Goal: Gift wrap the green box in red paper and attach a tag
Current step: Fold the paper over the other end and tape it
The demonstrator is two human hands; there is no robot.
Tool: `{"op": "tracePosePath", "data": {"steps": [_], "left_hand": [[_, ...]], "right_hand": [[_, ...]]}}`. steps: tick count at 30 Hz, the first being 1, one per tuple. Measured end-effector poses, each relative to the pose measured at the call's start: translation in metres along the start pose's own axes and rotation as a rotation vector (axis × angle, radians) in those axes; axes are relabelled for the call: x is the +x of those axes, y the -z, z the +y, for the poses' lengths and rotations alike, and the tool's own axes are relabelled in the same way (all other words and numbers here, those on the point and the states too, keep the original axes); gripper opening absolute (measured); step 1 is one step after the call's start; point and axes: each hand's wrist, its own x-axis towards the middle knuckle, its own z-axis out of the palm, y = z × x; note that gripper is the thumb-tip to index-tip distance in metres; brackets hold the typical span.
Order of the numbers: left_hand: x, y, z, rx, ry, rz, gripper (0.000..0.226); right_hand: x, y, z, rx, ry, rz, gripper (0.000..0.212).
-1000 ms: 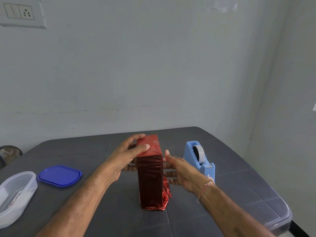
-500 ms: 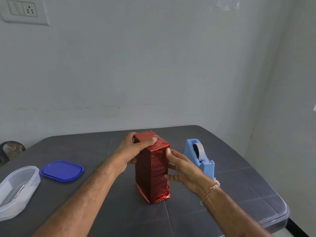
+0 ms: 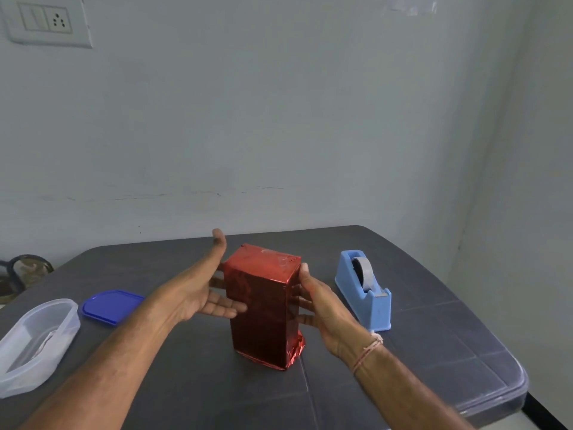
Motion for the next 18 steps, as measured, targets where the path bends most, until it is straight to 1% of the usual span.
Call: {"op": "tracePosePath", "data": {"steps": [3, 7, 8, 9, 11, 13, 15, 16, 18], "left_hand": [[0.001, 0.011, -0.016, -0.065, 0.097, -0.078, 0.104], [0.003, 0.016, -0.035, -0.169, 0.196, -0.204, 0.081], [0.003, 0.016, -0.037, -0.186, 0.209, -0.242, 0.08], [0.004, 0.015, -0.039, -0.207, 0.215, -0.271, 0.083], [0.004, 0.013, -0.041, -0.257, 0.205, -0.314, 0.091], [0.002, 0.012, -0.043, -0.349, 0.175, -0.342, 0.089], [0.001, 0.01, -0.047, -0.448, 0.123, -0.326, 0.079], [0.001, 0.006, -0.05, -0.466, 0.082, -0.31, 0.072], [0.0, -0.005, -0.056, -0.421, -0.009, -0.276, 0.058]], "right_hand": [[-0.006, -0.009, 0.001, -0.047, 0.02, -0.038, 0.052], [-0.012, -0.009, 0.001, -0.081, -0.014, -0.147, 0.043], [-0.012, -0.007, 0.002, -0.083, -0.036, -0.172, 0.043], [-0.012, -0.005, 0.002, -0.087, -0.059, -0.199, 0.045], [-0.009, -0.002, 0.006, -0.088, -0.095, -0.249, 0.052], [-0.007, 0.001, 0.007, -0.031, -0.142, -0.262, 0.063], [-0.005, 0.0, 0.009, 0.052, -0.174, -0.242, 0.067], [-0.005, -0.001, 0.01, 0.089, -0.182, -0.236, 0.065], [-0.002, -0.008, 0.018, 0.174, -0.205, -0.232, 0.057]]}}
